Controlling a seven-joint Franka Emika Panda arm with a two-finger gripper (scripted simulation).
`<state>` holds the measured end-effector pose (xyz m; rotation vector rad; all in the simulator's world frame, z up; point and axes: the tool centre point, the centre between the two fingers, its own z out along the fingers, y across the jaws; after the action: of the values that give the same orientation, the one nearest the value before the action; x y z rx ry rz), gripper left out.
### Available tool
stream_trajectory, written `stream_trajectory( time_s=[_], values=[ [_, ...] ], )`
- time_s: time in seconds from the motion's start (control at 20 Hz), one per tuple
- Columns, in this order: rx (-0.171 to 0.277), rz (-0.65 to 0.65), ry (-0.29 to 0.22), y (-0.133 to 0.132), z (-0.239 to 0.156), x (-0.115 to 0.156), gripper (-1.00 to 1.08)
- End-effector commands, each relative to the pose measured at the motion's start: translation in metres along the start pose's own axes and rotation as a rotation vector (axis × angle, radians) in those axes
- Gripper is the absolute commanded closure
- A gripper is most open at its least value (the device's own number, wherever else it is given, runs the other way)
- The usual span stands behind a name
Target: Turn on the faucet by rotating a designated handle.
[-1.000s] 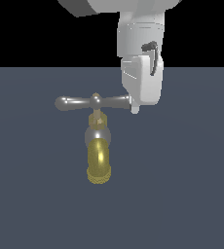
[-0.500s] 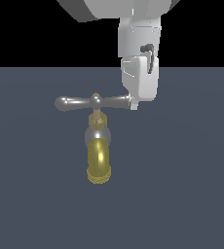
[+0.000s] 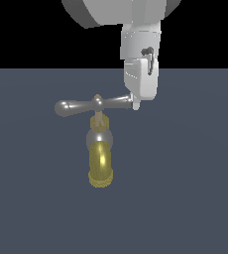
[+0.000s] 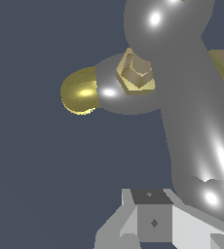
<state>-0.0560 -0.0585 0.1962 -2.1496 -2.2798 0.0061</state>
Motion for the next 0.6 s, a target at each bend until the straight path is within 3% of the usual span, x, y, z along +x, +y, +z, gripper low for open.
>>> stream_trajectory(
  time_s=[0.0, 0.4, 0.55],
  values=[
    [-0.009, -0.003, -0.004, 0.011, -0.001, 0.0, 1.08],
    [-0.009, -0.004, -0.003, 0.034, -0.001, -0.003, 1.08],
    [-0.002, 0.008, -0.003, 0.031, 0.0, -0.007, 1.08]
  ],
)
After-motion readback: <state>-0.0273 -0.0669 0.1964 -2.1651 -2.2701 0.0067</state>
